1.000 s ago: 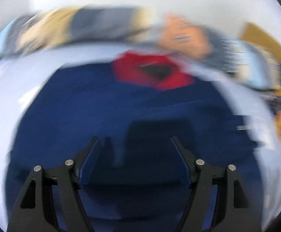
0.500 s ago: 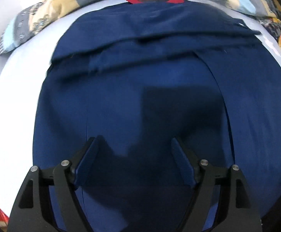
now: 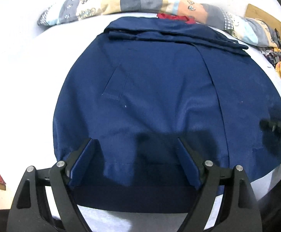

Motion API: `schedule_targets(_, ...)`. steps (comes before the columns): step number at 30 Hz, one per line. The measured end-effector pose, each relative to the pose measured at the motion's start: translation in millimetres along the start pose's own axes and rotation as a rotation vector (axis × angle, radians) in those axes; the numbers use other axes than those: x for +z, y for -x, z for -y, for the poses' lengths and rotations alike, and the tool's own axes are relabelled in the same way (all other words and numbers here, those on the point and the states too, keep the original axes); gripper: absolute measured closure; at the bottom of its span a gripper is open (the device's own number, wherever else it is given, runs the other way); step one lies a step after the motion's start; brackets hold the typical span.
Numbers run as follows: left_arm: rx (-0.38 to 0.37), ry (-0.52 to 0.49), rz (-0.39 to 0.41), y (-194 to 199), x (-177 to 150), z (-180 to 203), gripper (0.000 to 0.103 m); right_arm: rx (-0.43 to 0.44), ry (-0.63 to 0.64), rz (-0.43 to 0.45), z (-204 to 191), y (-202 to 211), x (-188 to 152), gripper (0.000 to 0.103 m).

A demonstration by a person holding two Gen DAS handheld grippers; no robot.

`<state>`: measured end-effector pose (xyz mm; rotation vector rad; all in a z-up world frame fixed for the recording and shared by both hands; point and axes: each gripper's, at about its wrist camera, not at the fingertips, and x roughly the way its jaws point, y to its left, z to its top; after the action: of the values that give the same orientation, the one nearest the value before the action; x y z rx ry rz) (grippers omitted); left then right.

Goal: Fold large clothes

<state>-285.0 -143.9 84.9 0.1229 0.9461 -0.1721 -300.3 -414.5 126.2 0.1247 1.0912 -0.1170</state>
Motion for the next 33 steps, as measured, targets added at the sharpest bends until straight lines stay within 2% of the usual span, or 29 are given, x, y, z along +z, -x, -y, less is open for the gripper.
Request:
schedule_targets(4,0.05,-0.046,0.057,-6,-3,9,0.017,-0.096,0.074,0.032,-34,5,-35,0.019)
schedule_targets(6,0.066,-0.058,0.07,-5,-5,11,0.017,-0.129,0.071,0.063,-41,9,-50,0.019)
schedule_targets(13,0.066,-0.071,0.072,-1,-6,11,0.017,-0.094,0.05,0.07,-35,12,-59,0.012)
schedule_targets(20,0.093,-0.076,0.118,1,-15,15,0.015,-0.112,0.095,0.073,-39,8,-61,0.003)
schedule_targets(23,0.09,-0.076,0.11,1,-14,15,0.015,-0.114,0.093,0.064,-38,7,-59,0.0)
schedule_targets(33,0.114,-0.092,0.181,-1,-23,18,0.013,-0.094,0.069,0.11,-34,6,-63,0.0)
